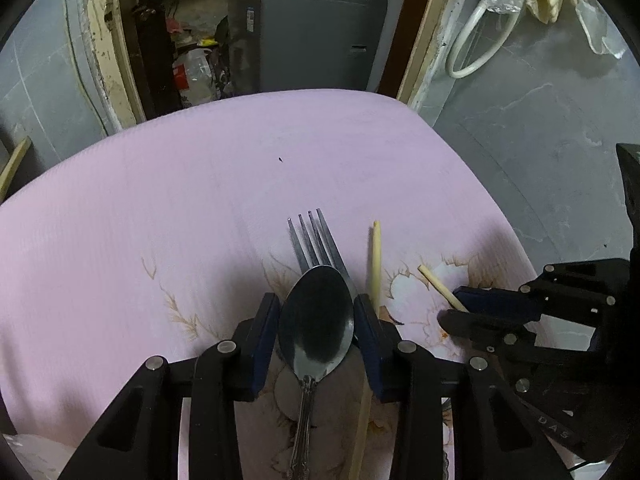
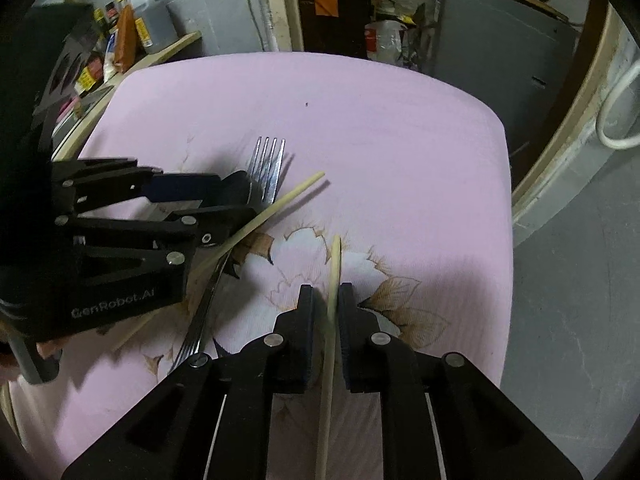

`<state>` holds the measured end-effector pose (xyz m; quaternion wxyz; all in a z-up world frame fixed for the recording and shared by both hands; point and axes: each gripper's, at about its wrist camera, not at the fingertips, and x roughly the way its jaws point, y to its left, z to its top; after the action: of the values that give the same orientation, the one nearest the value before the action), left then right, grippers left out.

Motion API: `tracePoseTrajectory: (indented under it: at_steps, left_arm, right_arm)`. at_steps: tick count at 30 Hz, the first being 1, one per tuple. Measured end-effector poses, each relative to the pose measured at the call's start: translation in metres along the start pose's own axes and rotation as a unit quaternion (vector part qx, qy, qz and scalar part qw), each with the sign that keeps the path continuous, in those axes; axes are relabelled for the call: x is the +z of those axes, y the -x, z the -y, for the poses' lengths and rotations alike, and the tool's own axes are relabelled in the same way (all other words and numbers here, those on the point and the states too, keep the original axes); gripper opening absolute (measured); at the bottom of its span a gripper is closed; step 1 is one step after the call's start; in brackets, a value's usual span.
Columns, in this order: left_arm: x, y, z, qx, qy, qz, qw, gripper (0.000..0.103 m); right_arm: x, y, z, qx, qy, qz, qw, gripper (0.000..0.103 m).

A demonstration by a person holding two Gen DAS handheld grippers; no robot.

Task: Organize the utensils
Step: 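Lift the spoon and chopstick and carry them over the white caddy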

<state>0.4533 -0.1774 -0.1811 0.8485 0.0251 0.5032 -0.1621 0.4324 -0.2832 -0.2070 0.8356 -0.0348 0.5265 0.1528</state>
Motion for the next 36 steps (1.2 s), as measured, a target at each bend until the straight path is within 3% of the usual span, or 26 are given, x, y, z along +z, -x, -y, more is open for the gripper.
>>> tracePoseTrajectory:
  at_steps: [1,5,10,16,22,27,36]
  left_arm:
    - [0.000,0.000,0.000,0.000,0.001,0.001,1.0000,0.036]
    - [-0.010,0.010,0.001,-0.006,0.012,0.013,0.9998,0.036]
    - [-0.026,0.038,0.011,0.002,0.004,0.062,0.9981,0.036]
    - [-0.050,0.086,0.020,0.007,0.006,0.141,0.9900,0.036]
    - [-0.066,0.125,0.012,-0.003,0.038,0.193,0.9805,0.036]
    - [-0.068,0.153,0.001,-0.008,0.052,0.225,0.9730,0.036]
    - [-0.065,0.210,-0.019,0.007,0.055,0.279,0.9587,0.036]
  right_arm:
    - [0.000,0.000,0.002,0.001,-0.005,0.002,1.000,0.005]
    - [-0.009,0.007,0.017,0.053,-0.059,0.023,0.997,0.004]
    - [-0.033,0.045,0.026,0.084,-0.103,0.118,0.984,0.004]
    - [-0.063,0.081,0.027,0.126,-0.153,0.225,0.954,0.004]
    - [-0.071,0.106,0.012,0.155,-0.176,0.297,0.926,0.004]
    - [-0.058,0.125,-0.010,0.178,-0.178,0.343,0.905,0.004]
    - [-0.025,0.162,-0.052,0.184,-0.155,0.398,0.885,0.004]
